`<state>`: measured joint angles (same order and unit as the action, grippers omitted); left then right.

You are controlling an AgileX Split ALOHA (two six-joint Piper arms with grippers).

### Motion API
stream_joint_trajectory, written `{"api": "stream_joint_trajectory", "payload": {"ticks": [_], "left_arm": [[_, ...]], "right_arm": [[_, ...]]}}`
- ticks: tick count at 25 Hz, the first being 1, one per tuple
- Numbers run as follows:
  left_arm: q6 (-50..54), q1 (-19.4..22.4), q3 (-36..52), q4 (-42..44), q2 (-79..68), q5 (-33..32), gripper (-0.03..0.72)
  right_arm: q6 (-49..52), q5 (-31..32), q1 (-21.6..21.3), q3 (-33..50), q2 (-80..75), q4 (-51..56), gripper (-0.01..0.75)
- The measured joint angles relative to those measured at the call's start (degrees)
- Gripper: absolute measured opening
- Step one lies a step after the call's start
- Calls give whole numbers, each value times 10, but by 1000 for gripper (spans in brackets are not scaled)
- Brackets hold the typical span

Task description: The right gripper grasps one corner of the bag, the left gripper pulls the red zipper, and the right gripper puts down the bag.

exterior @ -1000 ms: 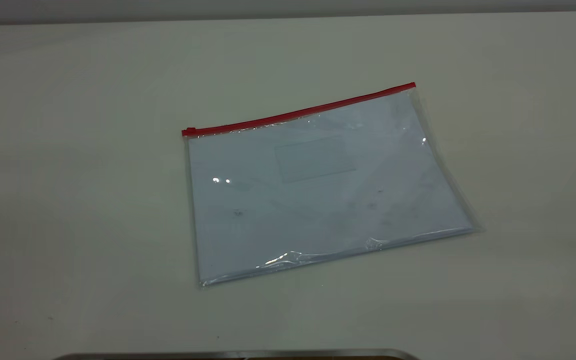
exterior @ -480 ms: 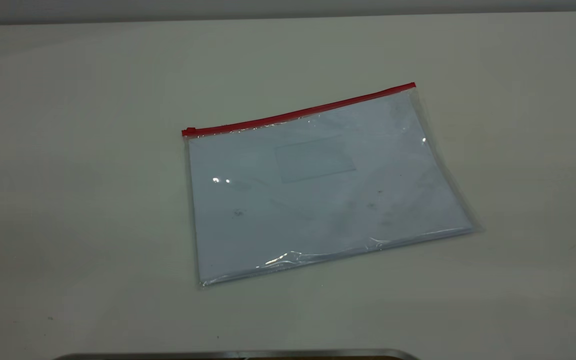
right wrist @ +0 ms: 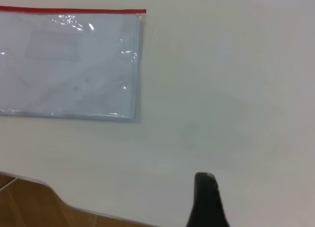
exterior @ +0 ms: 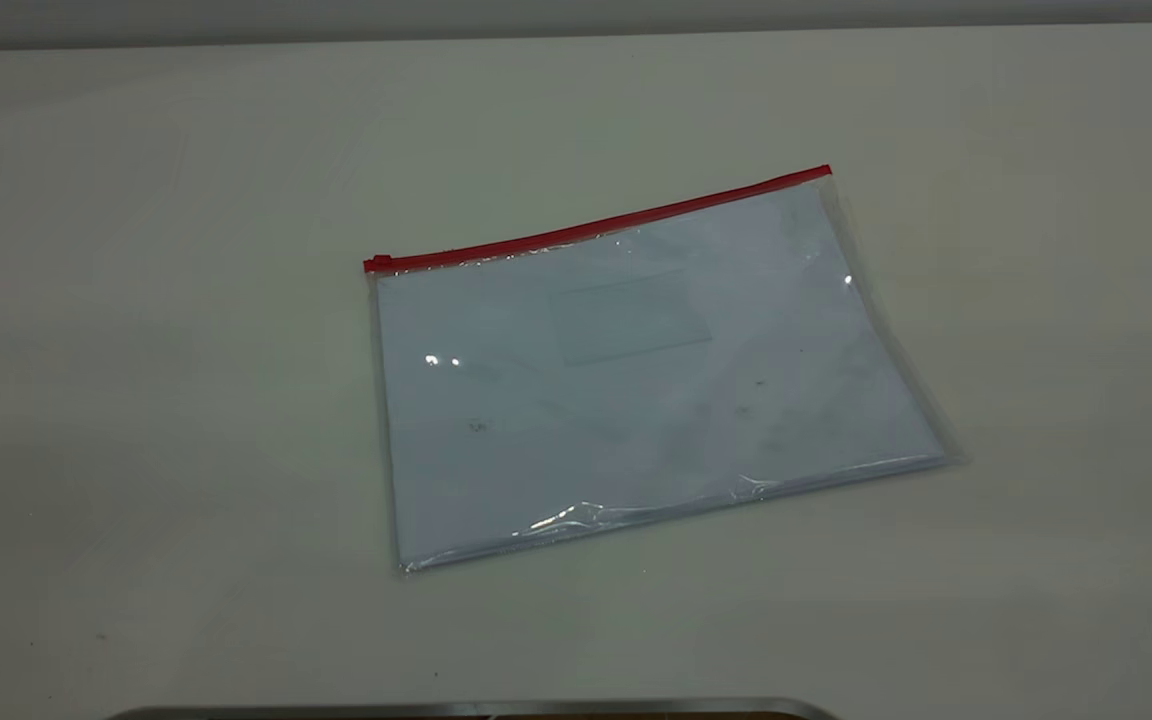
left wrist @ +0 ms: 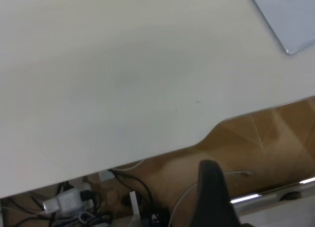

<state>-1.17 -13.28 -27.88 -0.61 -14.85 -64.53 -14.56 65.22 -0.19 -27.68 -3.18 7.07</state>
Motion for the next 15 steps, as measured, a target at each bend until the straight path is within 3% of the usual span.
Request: {"api": "stream_joint_trajectory", "payload": {"ticks": [13, 15], "left_arm": [[5, 1, 0, 0, 0, 1, 586], [5, 16, 0, 0, 6, 2, 586]], "right_arm": [[0, 0, 0, 0, 0, 0, 578], [0, 0, 0, 0, 0, 0, 578]]}}
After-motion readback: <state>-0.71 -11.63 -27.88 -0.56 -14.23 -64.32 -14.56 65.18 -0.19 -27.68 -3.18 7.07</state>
